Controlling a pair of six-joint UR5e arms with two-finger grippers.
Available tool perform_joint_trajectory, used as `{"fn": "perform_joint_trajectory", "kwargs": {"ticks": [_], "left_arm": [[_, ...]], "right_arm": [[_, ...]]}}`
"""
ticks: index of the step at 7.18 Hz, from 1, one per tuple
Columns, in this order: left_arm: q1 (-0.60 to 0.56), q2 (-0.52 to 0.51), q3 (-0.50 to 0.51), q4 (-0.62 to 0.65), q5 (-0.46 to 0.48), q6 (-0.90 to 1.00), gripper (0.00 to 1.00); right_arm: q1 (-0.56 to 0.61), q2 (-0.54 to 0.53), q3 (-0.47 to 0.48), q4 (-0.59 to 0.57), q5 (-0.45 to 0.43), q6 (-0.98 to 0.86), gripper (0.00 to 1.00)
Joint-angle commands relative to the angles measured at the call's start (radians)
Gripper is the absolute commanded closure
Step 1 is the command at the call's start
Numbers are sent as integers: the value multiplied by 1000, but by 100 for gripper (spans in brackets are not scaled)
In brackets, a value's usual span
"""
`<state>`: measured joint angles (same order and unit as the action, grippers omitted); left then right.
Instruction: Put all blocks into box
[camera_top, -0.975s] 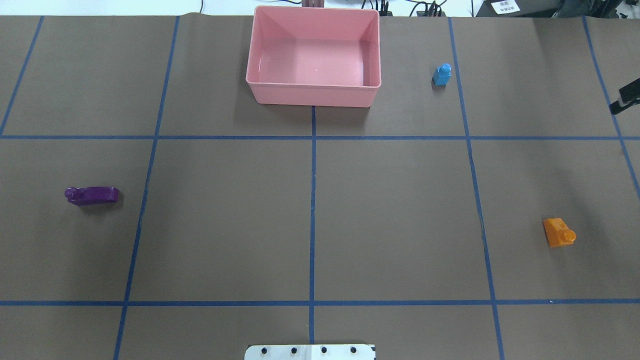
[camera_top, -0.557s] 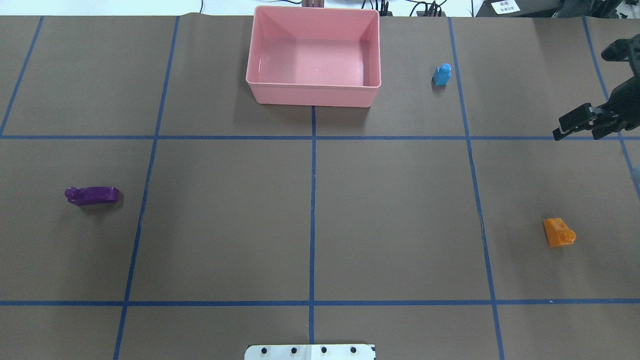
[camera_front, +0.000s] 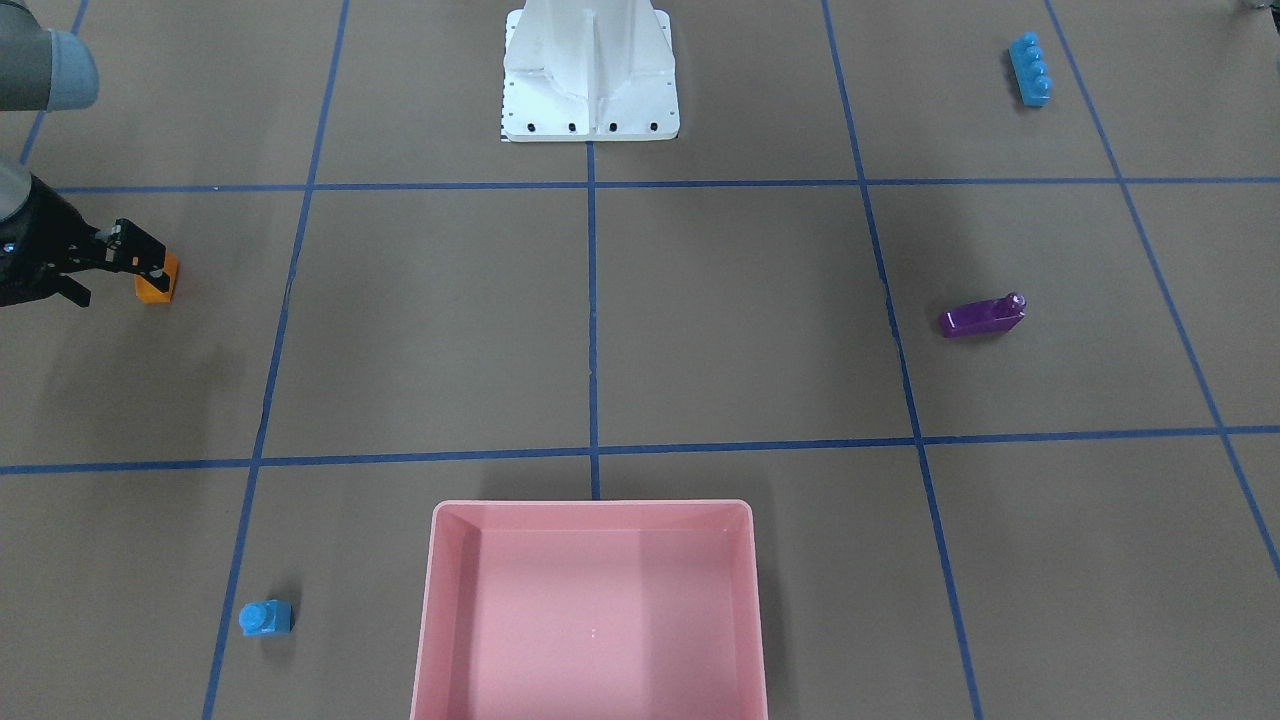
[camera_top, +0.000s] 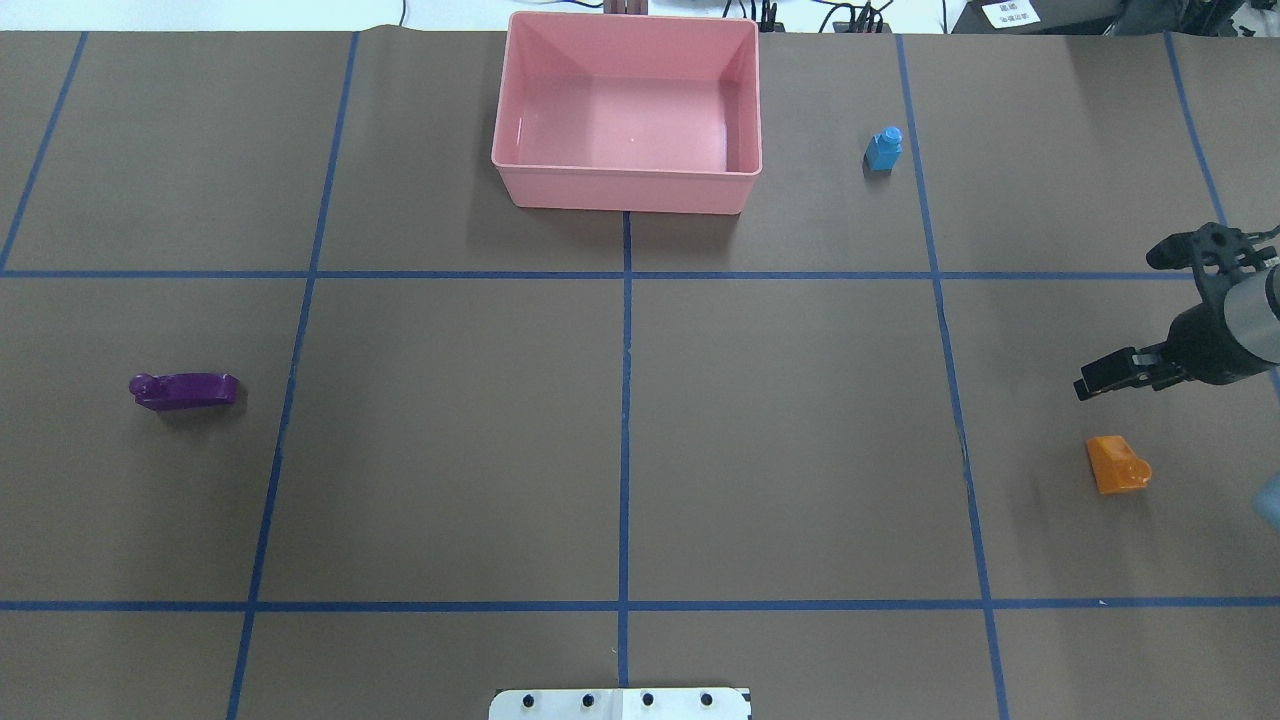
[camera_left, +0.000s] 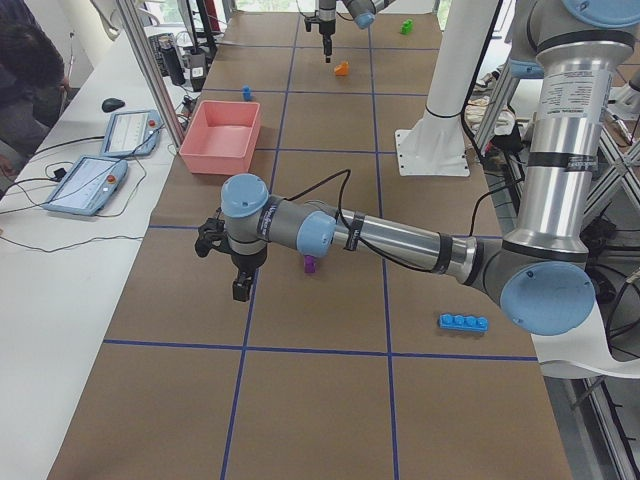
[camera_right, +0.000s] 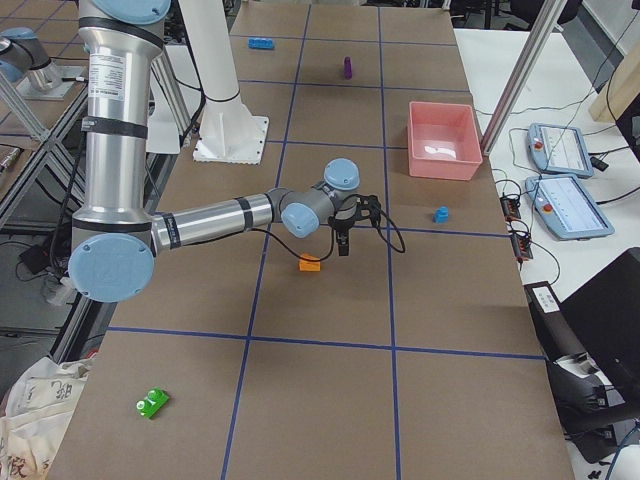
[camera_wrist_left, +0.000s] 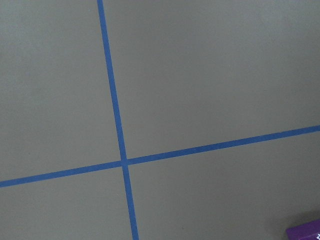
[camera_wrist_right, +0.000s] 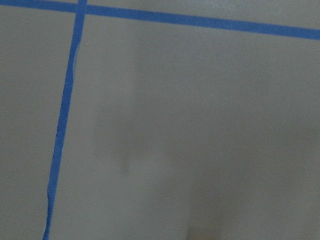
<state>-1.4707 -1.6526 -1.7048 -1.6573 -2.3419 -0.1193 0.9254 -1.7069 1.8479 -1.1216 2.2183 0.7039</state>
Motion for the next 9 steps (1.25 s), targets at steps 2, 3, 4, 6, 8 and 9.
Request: {"fn": "perform_joint_trajectory", "kwargs": {"ticks": [2,3,4,6,8,9], "left_arm": [[1,-3,2,-2,-1,-2,0],[1,-3,2,-2,-1,-2,0],[1,-3,1,-2,-1,-2,0],[1,-3,2,-2,-1,-2,0],[3,-4,5,-2,-1,-2,0],[6,-10,8,-1,-1,-5,0]], "right_arm": [[-91,-63,-7,2,-32,0,0],[-94,-63,-16,0,-32,0,1],[-103,-62,-31,0,-32,0,11],[-120,-54,-50,-3,-32,0,16],[-122,-54,-49,-3,-28,0,76],[-123,-57,-41,-4,-26,-1,100]]}}
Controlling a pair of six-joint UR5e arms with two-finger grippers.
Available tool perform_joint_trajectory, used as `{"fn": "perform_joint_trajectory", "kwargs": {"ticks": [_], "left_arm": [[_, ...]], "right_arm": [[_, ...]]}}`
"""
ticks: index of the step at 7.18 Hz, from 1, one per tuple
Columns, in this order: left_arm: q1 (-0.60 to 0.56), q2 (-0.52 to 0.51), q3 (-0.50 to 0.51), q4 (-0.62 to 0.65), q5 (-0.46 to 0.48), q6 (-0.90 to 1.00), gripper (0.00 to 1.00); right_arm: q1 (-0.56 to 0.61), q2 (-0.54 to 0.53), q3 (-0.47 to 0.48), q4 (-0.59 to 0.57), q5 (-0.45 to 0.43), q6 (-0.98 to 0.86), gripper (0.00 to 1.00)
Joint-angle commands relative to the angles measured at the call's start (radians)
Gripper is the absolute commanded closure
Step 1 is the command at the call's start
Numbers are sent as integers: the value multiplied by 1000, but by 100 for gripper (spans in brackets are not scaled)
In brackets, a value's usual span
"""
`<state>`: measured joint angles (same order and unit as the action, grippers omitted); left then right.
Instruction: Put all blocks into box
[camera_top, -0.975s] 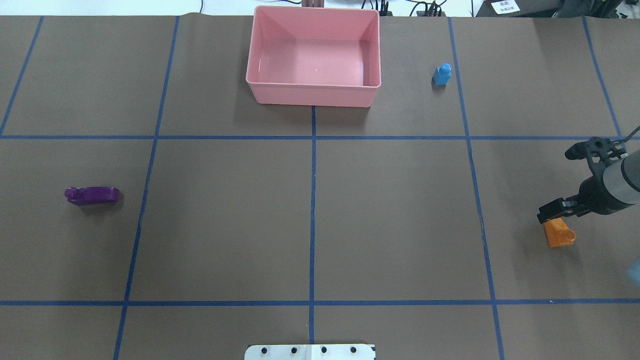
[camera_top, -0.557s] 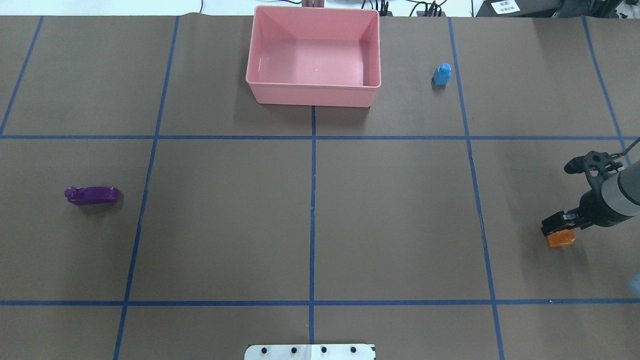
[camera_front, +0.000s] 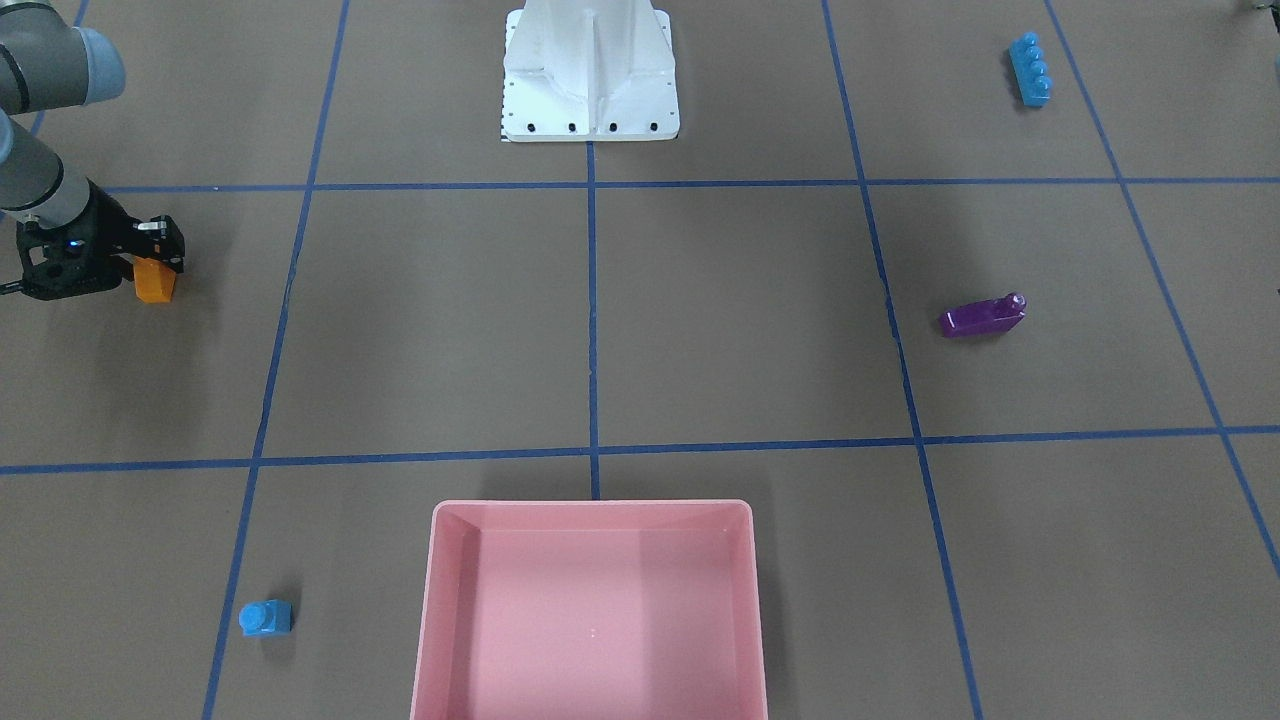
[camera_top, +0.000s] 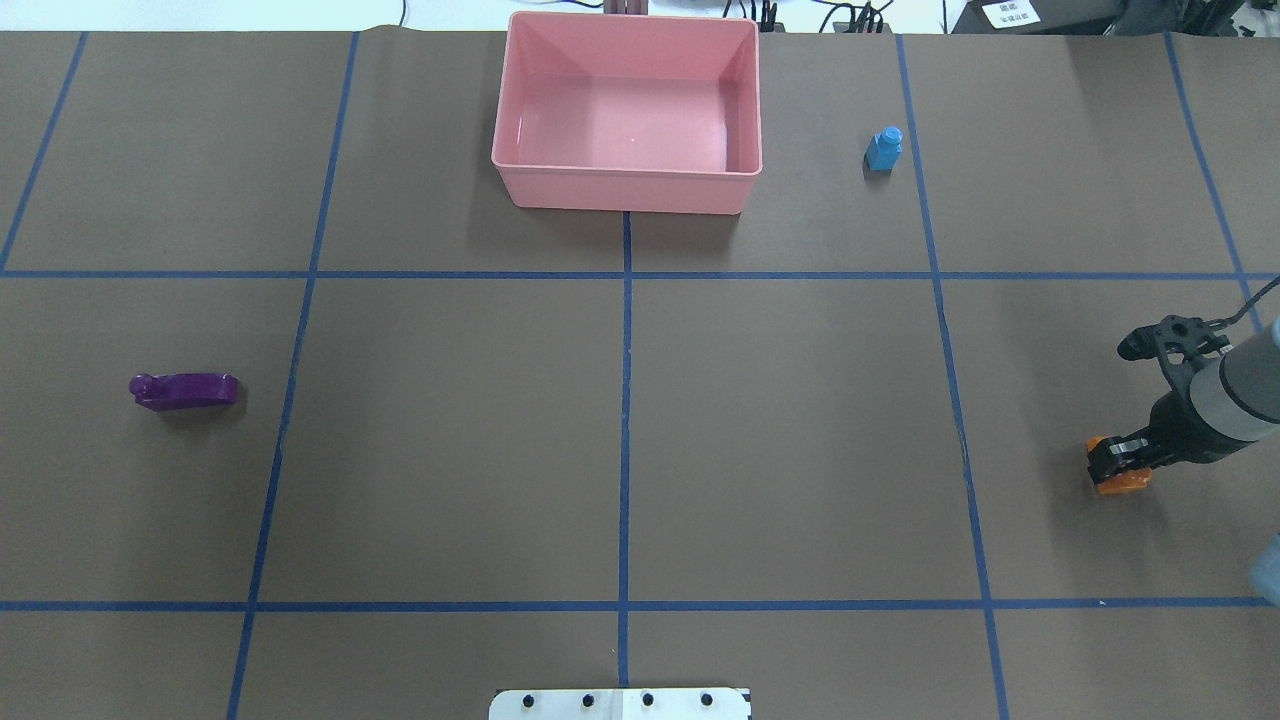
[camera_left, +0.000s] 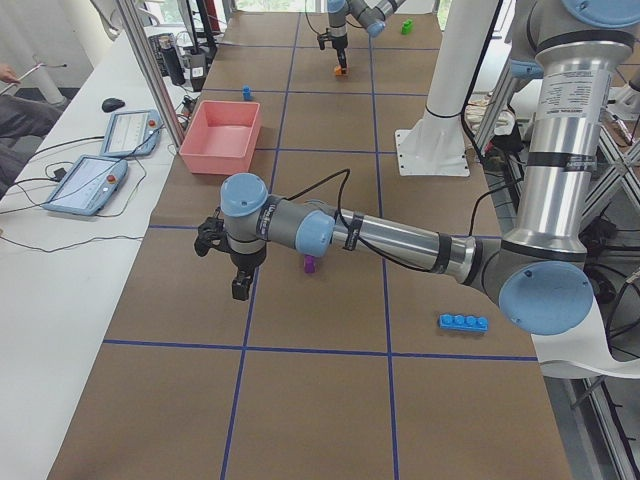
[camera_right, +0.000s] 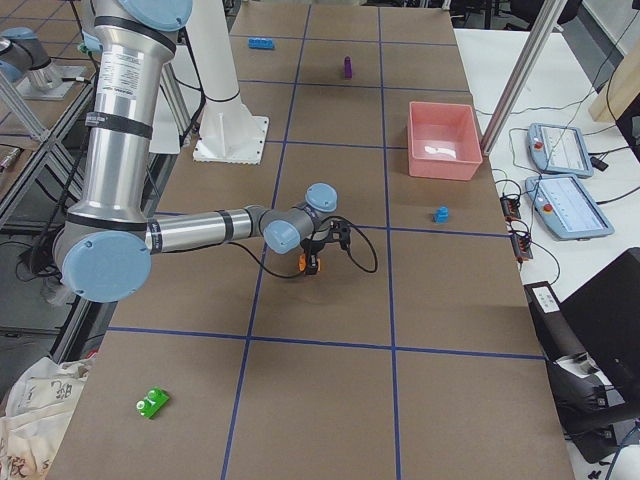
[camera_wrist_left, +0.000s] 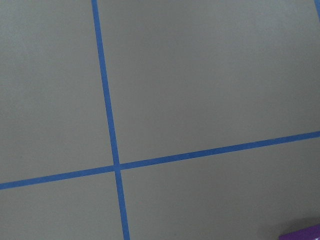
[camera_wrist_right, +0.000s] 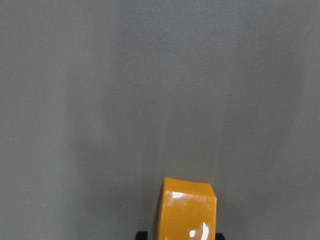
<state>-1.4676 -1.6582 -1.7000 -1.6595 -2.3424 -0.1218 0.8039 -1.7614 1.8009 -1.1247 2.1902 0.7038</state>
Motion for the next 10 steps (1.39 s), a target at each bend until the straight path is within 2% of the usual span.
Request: {"fn": "perform_joint_trajectory", "kwargs": {"ticks": [1,3,4,5,6,8,10], "left_arm": [[13,-8,-1,0,0,-36,0],[126,-29,-19,-38,5,-129,0],[157,-19,-51,-66,9,-122,0],[209,-11,-97,-56,3,-166,0],[230,23,-151,-75,17,-189,1],[353,34,-213,-77,70,-161,2],[397,66,-227,-77,127,27,5]], "right_arm": [[1,-7,20,-1,8,-1,100],[81,-3,58,-30,61,-3,100],[118,5,108,-118,113,-3,100],[153,61,151,-224,118,-1,100],[190,159,158,-345,123,-1,100],[212,355,153,-569,121,0,100],[218,511,144,-726,118,2,100]]}}
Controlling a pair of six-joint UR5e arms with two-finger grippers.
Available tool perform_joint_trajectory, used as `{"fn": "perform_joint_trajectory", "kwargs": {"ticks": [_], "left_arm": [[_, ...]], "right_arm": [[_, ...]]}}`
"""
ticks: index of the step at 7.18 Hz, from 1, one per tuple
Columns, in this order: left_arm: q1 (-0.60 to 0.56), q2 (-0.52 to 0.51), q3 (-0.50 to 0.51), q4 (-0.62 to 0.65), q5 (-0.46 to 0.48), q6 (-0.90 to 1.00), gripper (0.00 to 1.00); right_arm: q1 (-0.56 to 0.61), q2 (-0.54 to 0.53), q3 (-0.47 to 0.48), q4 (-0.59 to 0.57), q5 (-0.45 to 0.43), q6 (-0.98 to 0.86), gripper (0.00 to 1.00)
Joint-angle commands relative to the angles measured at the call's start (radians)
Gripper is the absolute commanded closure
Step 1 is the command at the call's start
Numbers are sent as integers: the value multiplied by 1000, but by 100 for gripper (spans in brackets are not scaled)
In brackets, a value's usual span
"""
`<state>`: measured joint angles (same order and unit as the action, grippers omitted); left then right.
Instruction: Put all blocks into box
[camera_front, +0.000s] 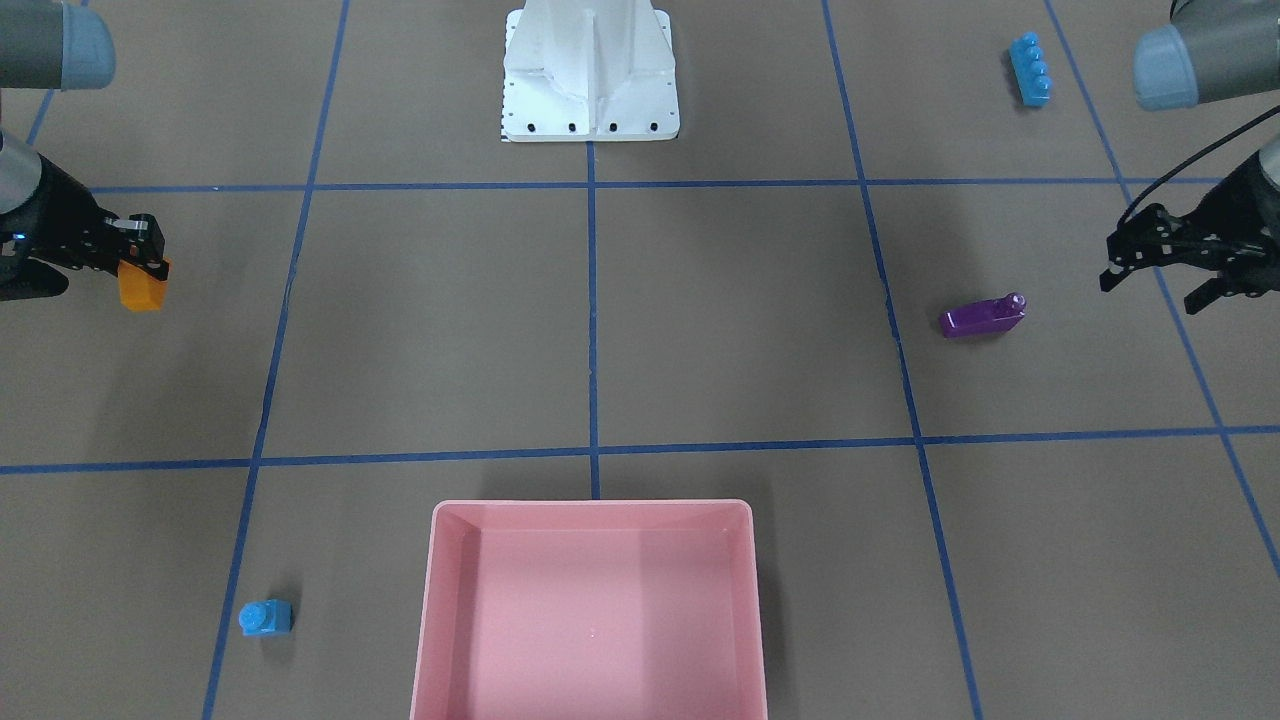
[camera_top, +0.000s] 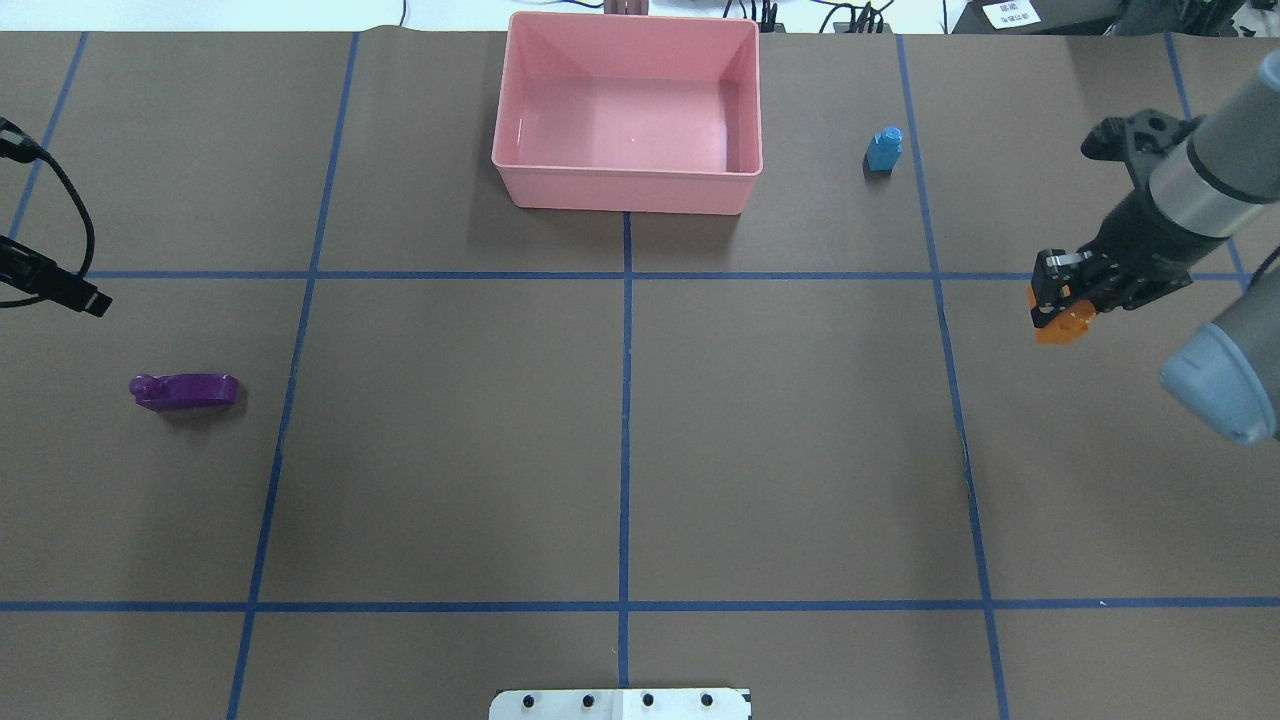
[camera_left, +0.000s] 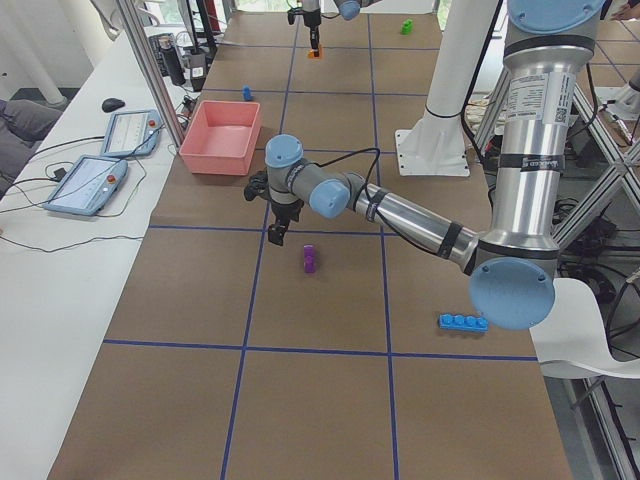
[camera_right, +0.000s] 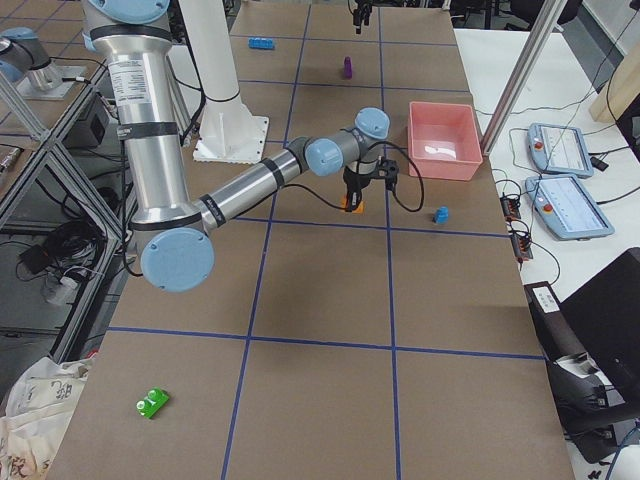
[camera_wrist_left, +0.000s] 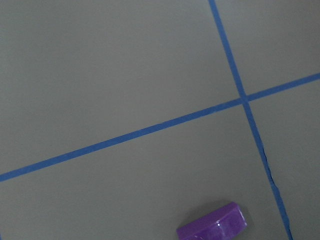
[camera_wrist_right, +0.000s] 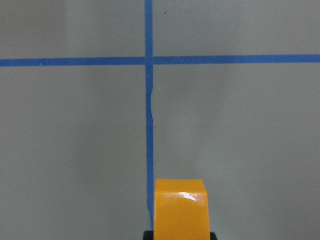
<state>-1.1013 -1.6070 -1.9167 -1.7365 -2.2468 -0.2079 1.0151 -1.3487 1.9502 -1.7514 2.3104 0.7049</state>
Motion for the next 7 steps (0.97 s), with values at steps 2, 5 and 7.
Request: {"fn": "perform_joint_trajectory", "kwargs": {"ticks": [2,5,7], "left_arm": [[50,18,-1,0,55,314,0],[179,4,14,-1,126,318,0],[225,-4,31,-3,184,320,0]], "right_arm": [[5,224,-49,-132,-3,107,100],[-6,428,-195,-122,-6,258,100],[-12,535,-345,-23,-8,347,100]]}}
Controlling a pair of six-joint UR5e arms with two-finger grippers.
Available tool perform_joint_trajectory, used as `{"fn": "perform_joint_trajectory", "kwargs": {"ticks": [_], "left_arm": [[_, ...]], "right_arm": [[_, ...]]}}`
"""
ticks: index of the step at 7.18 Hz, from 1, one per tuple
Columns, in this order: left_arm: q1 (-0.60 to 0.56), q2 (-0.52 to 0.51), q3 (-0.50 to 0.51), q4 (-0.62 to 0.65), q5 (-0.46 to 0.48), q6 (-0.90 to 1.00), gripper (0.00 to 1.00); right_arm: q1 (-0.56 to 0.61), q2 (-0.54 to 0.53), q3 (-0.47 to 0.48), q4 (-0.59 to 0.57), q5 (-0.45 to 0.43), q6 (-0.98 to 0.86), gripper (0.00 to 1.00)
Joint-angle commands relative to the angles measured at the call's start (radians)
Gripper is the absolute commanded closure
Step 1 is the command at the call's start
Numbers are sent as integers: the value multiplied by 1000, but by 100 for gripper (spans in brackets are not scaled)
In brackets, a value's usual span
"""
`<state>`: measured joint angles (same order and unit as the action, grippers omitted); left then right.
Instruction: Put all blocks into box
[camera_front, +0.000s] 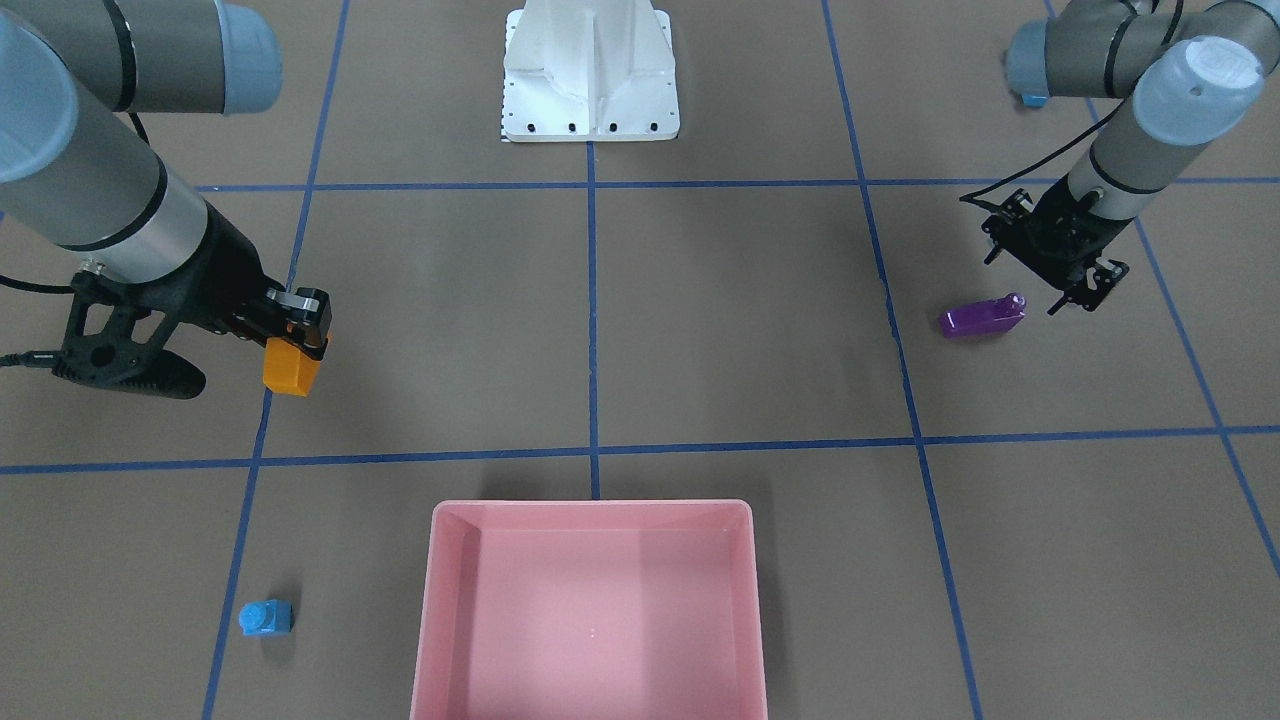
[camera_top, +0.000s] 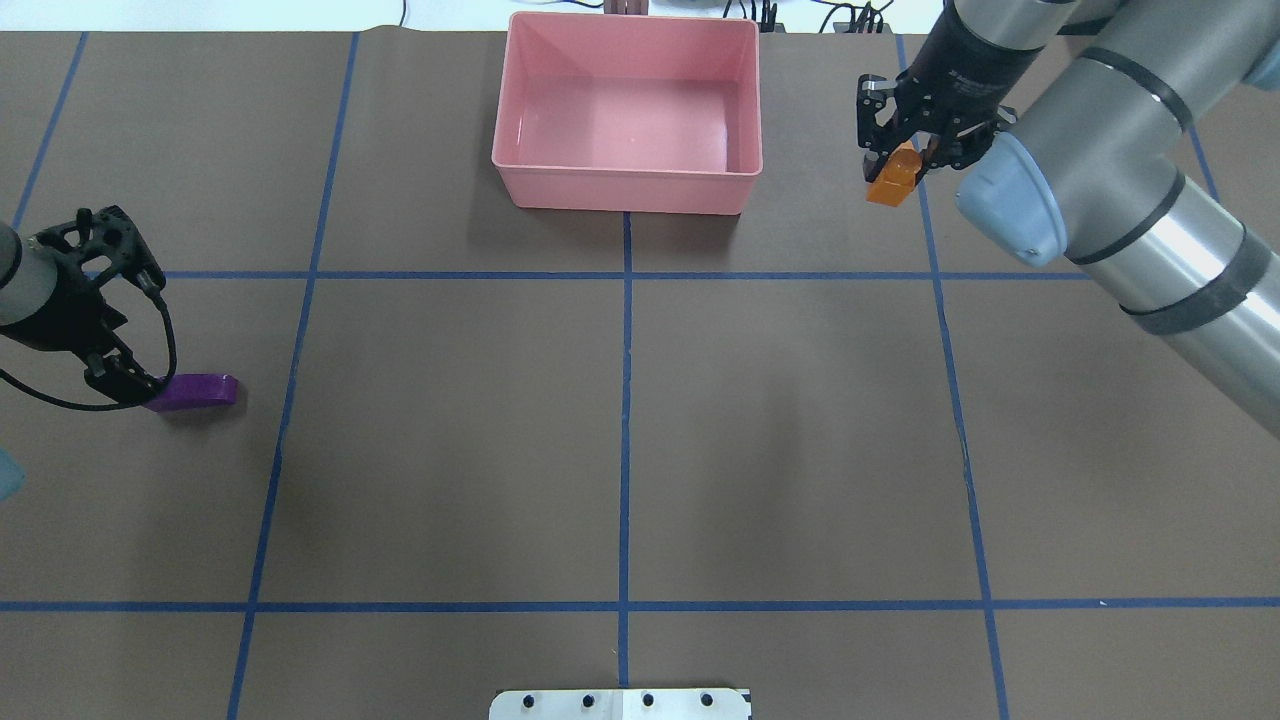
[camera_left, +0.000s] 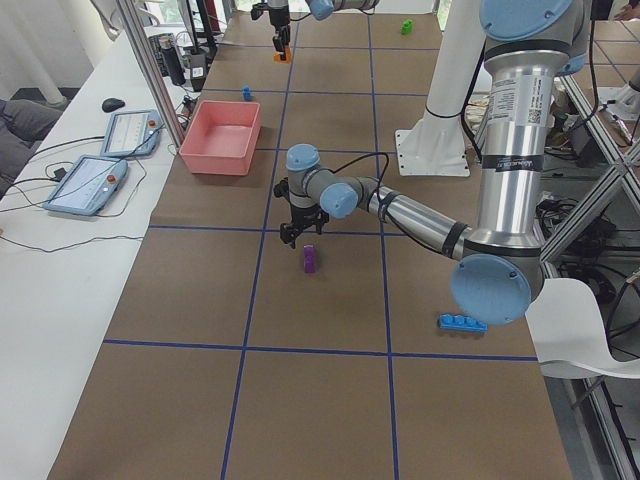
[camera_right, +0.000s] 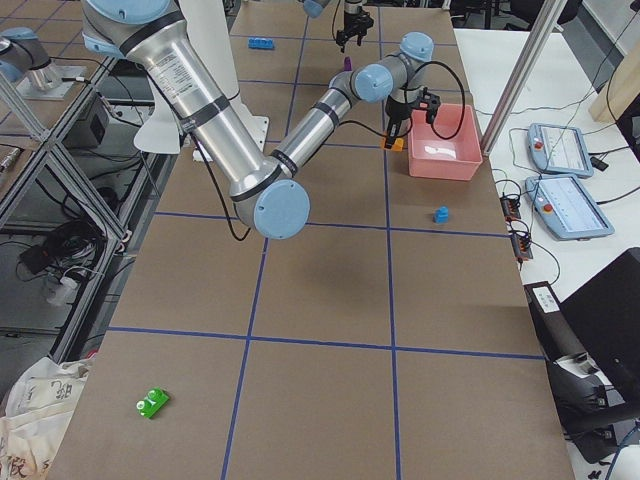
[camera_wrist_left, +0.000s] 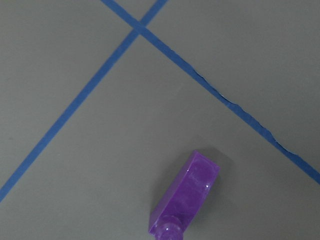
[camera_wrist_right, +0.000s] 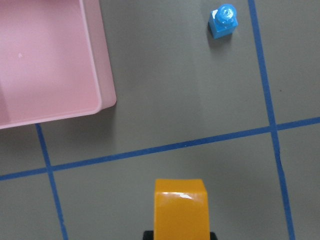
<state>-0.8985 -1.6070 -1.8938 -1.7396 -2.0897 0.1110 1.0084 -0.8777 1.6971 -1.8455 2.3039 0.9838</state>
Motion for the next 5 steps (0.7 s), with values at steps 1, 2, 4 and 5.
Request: {"fn": "perform_joint_trajectory", "kwargs": {"ticks": [1,2,4,5], "left_arm": [[27,-17,28,0,26,1,0],[29,-21,36,0,26,1,0],[29,-31,64,-3,26,2,0],[33,-42,76,-3,26,1,0]], "right_arm": [[-25,89,-162,189,-3,151,100],[-40,133,-253,283,-6,208,100],[-40,251,-409,391,-75,216,100],[-39,310,-483,411,-84,214,100]]}}
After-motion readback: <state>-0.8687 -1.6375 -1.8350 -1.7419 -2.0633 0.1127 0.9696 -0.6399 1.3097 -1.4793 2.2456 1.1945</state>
